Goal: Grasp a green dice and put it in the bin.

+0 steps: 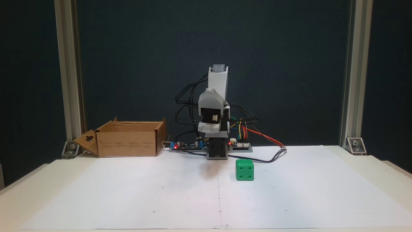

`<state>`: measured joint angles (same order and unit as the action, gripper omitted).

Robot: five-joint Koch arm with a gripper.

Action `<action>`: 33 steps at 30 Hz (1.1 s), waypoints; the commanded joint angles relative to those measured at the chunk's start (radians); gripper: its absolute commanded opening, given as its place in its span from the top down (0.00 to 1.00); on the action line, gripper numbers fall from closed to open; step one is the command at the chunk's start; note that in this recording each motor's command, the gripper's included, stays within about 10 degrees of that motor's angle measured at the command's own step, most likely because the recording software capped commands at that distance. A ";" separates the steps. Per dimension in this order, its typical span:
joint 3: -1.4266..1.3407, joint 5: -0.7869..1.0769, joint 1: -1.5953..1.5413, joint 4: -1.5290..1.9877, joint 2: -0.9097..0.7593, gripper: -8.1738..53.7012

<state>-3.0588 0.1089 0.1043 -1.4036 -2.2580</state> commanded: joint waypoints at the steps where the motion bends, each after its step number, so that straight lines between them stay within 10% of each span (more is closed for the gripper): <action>1: 0.051 -0.017 0.005 0.097 -0.106 0.17; 33: 0.543 -0.064 -0.069 1.577 -0.097 0.16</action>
<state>-2.5955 0.1058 0.0491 0.1396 -2.2580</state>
